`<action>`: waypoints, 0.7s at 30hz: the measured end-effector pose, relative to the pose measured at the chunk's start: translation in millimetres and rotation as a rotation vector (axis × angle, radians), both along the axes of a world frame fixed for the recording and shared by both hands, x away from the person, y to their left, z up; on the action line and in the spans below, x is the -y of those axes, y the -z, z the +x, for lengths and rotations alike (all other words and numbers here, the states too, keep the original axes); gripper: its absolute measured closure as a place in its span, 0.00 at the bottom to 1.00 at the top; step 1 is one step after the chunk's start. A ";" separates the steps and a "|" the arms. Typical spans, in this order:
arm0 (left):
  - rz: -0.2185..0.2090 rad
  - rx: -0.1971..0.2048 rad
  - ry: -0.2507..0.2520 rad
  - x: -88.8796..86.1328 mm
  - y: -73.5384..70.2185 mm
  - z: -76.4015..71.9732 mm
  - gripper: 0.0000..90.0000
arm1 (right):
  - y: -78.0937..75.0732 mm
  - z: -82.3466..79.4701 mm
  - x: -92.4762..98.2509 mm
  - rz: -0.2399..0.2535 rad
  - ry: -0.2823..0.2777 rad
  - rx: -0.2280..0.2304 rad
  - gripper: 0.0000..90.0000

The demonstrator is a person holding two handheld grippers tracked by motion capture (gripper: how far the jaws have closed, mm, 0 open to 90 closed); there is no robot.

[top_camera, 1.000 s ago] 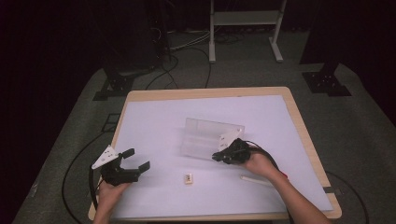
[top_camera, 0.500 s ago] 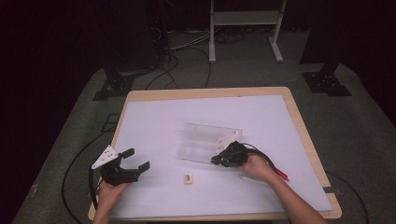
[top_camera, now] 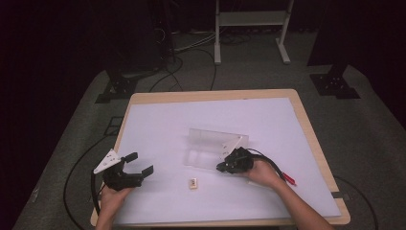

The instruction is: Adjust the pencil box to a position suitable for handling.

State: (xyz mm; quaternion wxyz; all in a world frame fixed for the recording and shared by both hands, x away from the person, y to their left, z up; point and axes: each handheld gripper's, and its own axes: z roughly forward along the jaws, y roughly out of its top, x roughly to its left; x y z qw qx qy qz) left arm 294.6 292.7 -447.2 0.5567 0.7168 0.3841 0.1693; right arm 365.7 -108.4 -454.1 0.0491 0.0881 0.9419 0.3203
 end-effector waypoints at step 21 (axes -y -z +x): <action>-0.013 0.019 -0.003 -6.7 -3.3 0.5 0.04 | -30.2 -5.0 31.6 0.110 0.115 -0.002 0.57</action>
